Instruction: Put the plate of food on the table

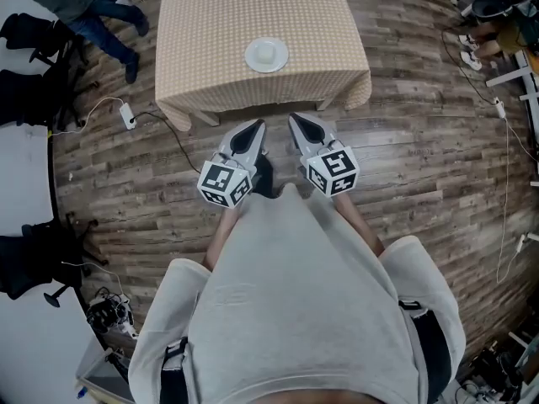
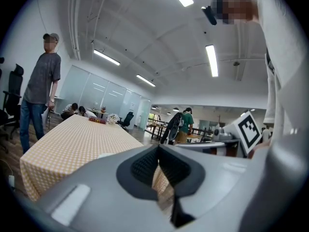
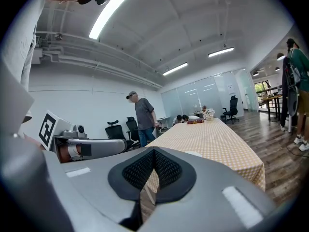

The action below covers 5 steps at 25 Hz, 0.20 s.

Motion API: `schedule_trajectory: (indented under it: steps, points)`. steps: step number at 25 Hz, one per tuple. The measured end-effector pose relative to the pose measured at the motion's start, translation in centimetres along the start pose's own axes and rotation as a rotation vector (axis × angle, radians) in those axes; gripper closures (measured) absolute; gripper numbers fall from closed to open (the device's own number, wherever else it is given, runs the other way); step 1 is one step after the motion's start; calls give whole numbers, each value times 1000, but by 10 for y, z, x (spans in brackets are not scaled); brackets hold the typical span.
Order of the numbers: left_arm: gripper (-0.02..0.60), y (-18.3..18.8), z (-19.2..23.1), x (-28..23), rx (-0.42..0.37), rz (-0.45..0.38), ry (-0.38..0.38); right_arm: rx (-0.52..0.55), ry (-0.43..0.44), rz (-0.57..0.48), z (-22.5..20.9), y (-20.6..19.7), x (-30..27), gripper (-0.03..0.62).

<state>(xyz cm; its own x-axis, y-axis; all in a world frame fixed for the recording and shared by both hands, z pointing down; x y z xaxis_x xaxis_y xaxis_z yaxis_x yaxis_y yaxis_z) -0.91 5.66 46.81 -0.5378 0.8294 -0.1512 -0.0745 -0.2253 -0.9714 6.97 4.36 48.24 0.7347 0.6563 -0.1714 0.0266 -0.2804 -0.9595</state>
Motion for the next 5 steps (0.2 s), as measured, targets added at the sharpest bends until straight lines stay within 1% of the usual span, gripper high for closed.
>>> schedule_trajectory:
  steps: [5]
  points:
    - [574,0,-6,2,-2,-2,-7,8,-6,-5,1,1,6,597]
Point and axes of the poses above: the fingertips, and each gripper's own axes: x backward along the fingers, z to its left, y out of its top, the point moved 1 cm from there along x, backward along the fingers, and after that the axes turned 8 degrees about y, right-handed, at the moved point
